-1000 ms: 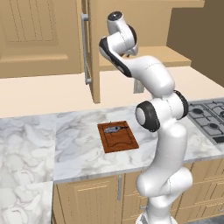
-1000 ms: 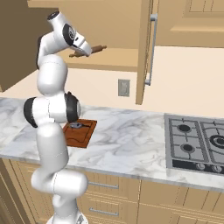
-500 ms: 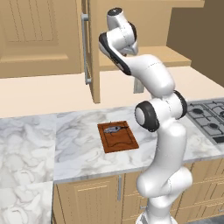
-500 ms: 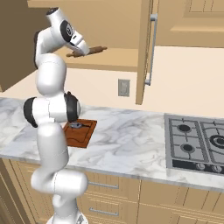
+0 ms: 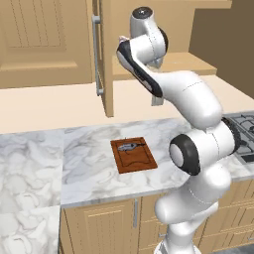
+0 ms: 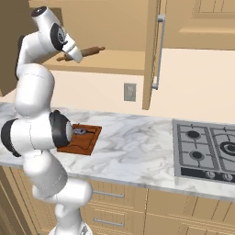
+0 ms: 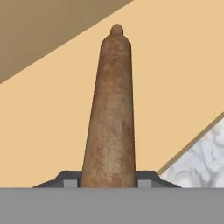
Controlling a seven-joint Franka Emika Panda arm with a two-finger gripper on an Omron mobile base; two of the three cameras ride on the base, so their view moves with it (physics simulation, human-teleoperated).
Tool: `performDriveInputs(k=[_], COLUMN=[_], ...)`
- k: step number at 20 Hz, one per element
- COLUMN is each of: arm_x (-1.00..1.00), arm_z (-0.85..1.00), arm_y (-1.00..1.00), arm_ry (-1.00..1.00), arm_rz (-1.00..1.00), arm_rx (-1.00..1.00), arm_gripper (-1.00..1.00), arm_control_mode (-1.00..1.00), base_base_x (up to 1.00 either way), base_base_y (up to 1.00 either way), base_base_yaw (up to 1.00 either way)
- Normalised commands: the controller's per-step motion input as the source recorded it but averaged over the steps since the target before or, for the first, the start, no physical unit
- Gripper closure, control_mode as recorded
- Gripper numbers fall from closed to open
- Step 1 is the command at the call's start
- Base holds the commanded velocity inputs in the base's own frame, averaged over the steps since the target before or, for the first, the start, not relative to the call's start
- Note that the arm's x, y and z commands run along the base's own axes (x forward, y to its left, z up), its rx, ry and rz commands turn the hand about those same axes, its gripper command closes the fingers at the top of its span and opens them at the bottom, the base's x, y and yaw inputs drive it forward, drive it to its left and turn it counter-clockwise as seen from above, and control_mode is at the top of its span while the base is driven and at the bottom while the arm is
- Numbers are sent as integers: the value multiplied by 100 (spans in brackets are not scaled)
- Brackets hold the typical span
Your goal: Open the cabinet, retrieve the rolling pin, and place it next to the meat on the cutting board to prepare for tenderizing.
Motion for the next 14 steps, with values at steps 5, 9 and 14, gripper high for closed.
performDriveInputs(k=[5,9,14], arm_x=[-100,-94,-89], arm_z=[-18,-36,-36], arm_y=[-2,-1,0], arm_ry=[-10,-1,0], arm_rz=[3,3,2], arm_rx=[14,7,1], arm_gripper=[100,100,100], arm_control_mode=[-100,-100,-100], base_base_x=[0,0,0], base_base_y=[0,0,0], base_base_yaw=[0,0,0])
